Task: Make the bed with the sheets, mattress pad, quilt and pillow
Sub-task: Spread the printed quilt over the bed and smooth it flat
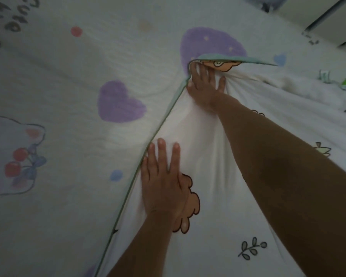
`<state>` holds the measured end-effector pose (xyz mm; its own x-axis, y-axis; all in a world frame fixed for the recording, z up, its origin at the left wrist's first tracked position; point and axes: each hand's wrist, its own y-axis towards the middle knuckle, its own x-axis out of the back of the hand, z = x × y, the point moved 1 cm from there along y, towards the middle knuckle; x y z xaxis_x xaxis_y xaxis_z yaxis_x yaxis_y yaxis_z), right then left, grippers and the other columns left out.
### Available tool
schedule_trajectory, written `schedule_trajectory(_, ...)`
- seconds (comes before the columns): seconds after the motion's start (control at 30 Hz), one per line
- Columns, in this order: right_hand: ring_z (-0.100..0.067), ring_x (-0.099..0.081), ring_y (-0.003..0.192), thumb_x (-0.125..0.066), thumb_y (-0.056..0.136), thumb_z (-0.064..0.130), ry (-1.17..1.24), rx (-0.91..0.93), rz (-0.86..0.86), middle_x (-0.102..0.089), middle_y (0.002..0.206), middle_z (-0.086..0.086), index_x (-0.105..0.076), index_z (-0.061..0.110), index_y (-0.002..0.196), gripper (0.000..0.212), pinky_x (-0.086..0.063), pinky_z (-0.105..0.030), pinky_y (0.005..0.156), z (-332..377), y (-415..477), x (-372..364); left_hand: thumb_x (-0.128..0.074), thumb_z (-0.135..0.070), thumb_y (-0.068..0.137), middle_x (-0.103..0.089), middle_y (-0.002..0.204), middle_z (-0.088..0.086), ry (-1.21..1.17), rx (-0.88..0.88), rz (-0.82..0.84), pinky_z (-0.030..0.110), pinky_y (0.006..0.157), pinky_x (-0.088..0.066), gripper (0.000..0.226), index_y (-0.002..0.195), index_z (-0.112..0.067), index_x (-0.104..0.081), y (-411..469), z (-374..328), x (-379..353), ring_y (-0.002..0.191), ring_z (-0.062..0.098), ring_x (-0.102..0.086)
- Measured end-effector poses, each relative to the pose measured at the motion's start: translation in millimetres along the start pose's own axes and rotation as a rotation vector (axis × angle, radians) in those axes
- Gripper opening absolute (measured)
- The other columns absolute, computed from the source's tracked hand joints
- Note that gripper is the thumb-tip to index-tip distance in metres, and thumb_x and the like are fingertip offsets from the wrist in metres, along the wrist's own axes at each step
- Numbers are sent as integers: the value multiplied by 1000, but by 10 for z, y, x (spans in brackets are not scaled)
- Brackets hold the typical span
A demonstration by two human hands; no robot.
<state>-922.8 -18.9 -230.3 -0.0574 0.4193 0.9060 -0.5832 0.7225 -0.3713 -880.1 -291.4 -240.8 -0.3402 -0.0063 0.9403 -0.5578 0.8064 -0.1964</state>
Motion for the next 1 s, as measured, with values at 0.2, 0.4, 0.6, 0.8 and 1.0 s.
schedule_trajectory(0.2,-16,10,147,-21,100,40,-1,-13,1,8,160,9,6,37,150,57,9,-53,113,-17,18,-10,-35,-35,85,5,159,10,-16,7,24,48,117,-14,74,152,-24,-4,3,-2,6,146,31,5)
schedule_trajectory(0.4,-18,8,147,-22,98,43,14,-14,19,8,160,8,5,40,149,58,10,-55,112,-17,70,-26,-36,-34,84,3,159,10,-3,7,8,47,117,-12,75,152,-24,-7,11,-18,25,146,32,1)
schedule_trajectory(0.6,-23,2,148,-21,98,46,46,-17,-3,1,161,5,3,43,149,56,8,-55,113,9,88,-57,-43,-32,82,-8,159,12,28,-1,-64,46,117,-13,73,151,-25,-18,-1,-27,13,146,31,-5)
schedule_trajectory(0.8,-25,7,147,-25,100,44,58,174,120,6,161,0,-3,37,151,55,3,-59,113,-61,-74,141,-37,-34,82,-14,158,8,71,46,-81,44,117,-16,69,149,-26,-24,-57,-63,79,146,27,-9)
schedule_trajectory(1.0,-20,-36,138,-43,101,26,378,290,190,-39,150,-5,-44,15,142,43,-23,-25,113,-515,-594,719,-51,-23,84,-30,152,13,53,190,1,49,110,-30,59,141,-17,-39,84,-351,444,139,36,-28)
